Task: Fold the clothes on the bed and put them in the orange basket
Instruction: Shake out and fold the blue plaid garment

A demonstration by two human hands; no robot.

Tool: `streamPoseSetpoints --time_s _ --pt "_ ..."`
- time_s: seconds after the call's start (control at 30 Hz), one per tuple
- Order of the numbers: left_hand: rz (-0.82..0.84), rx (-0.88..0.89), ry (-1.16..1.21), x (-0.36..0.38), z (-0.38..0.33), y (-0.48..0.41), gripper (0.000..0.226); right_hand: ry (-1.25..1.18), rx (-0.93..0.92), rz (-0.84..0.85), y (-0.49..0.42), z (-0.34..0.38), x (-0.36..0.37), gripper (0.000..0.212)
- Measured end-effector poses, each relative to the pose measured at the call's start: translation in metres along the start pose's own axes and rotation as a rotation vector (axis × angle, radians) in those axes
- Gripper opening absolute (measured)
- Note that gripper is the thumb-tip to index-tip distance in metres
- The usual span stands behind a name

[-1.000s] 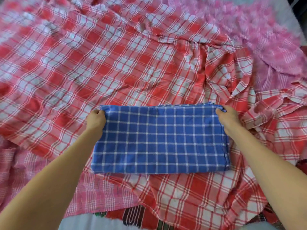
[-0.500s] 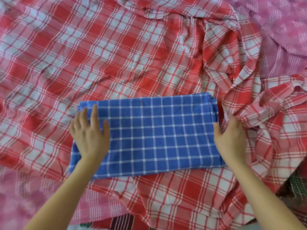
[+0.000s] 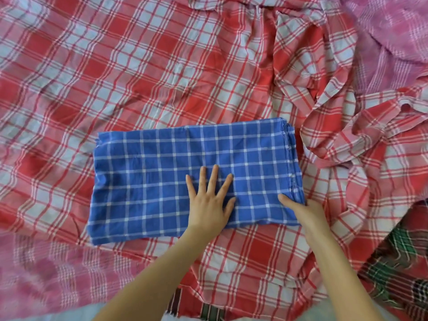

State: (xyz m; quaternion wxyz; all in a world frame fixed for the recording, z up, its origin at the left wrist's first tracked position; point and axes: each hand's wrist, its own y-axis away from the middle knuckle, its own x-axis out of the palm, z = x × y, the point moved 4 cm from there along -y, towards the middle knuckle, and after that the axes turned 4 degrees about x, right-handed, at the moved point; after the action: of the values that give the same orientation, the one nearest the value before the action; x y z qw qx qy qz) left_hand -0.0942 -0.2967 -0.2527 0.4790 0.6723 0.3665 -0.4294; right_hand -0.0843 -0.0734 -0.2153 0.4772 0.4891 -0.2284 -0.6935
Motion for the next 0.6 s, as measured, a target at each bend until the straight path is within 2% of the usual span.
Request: streamPoseSetpoints --time_s 0.1,0.17,0.2,0.27,0.33,0.37,0.43,0.53,0.57,0.6 --pt "-0.148 -0.089 0.08 -0.024 0.032 0.001 0.052 0.043 -0.159 0.03 0.025 0.027 0.0 0.012" --pt "-0.274 -0.187 0.236 -0.045 0.054 0.003 0.043 0.18 -0.395 -0.04 0.052 0.049 0.009 0.013" --pt "-0.323 -0.244 0.381 -0.055 0.064 0.004 0.035 0.276 -0.542 -0.097 0.069 0.059 0.02 0.021" --pt "-0.322 -0.438 0.905 -0.066 0.081 0.004 0.024 0.406 -0.826 -0.175 0.105 0.076 0.05 0.032" --pt "-0.213 -0.628 1.486 -0.072 0.086 -0.003 0.034 0.544 -1.016 -0.178 0.124 0.078 0.088 0.033" --pt "-0.167 -0.676 1.611 -0.072 0.091 -0.009 0.041 0.627 -1.063 -0.182 0.13 0.076 0.109 0.035" --pt "-0.113 -0.688 1.687 -0.076 0.101 -0.021 0.059 0.794 -1.078 -0.169 0.135 0.065 0.149 0.043" --pt "-0.005 -0.653 1.597 -0.082 0.109 -0.035 0.101 0.995 -1.002 -0.032 0.135 0.036 0.197 0.056" --pt "0.023 -0.652 1.52 -0.084 0.111 -0.035 0.106 1.028 -1.004 0.022 0.134 0.026 0.205 0.062" --pt "0.028 -0.642 1.448 -0.088 0.111 -0.034 0.102 1.039 -1.022 0.051 0.132 0.018 0.208 0.069"
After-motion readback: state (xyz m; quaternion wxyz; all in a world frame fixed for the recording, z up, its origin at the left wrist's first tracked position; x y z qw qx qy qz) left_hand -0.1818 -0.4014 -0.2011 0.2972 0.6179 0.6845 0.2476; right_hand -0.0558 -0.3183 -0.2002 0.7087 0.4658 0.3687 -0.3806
